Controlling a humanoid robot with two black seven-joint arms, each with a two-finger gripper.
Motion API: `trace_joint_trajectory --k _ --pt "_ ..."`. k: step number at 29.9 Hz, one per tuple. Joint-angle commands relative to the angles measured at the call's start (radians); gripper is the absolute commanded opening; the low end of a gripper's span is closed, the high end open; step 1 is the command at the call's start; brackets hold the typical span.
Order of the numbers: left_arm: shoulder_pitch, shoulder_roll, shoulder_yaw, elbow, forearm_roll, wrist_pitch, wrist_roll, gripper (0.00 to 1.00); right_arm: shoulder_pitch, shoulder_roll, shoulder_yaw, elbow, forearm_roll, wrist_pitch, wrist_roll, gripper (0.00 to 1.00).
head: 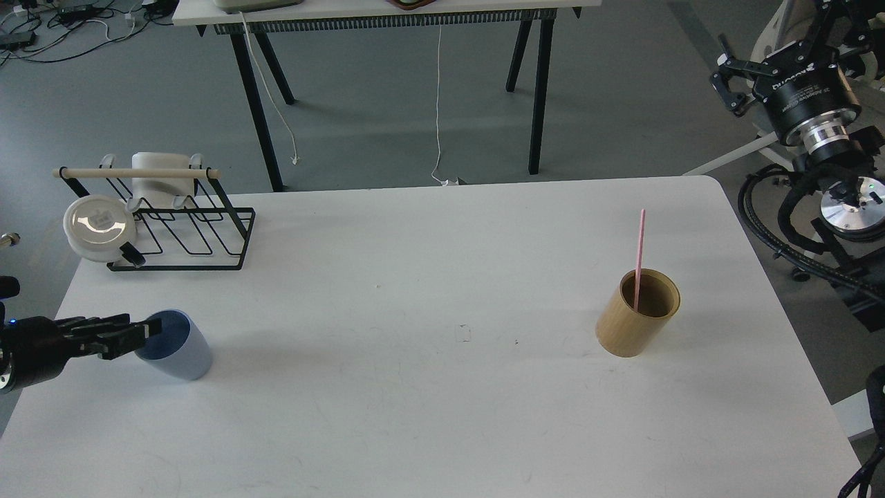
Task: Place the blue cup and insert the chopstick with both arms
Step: 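Lower the left gripper and grasp the blue cup from the side, then slide the blue cup with the left gripper toward the table center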
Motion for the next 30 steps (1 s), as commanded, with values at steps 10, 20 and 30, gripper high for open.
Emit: trace_joint_trajectory --k 10,20,30 --pt "0.019 0.001 0.004 0.003 0.001 -0.002 0.000 0.12 0.001 0.000 0.002 0.001 0.000 0.000 0.000 1.00" --pt "0.011 0.004 -0.003 -0.001 0.016 0.001 0.000 0.00 0.001 0.000 0.002 0.001 0.000 0.000 0.000 1.00" --pt "-0.088 0.018 -0.007 -0.088 0.019 -0.007 0.000 0.00 0.015 -0.002 0.012 0.001 -0.001 0.000 0.000 1.00"
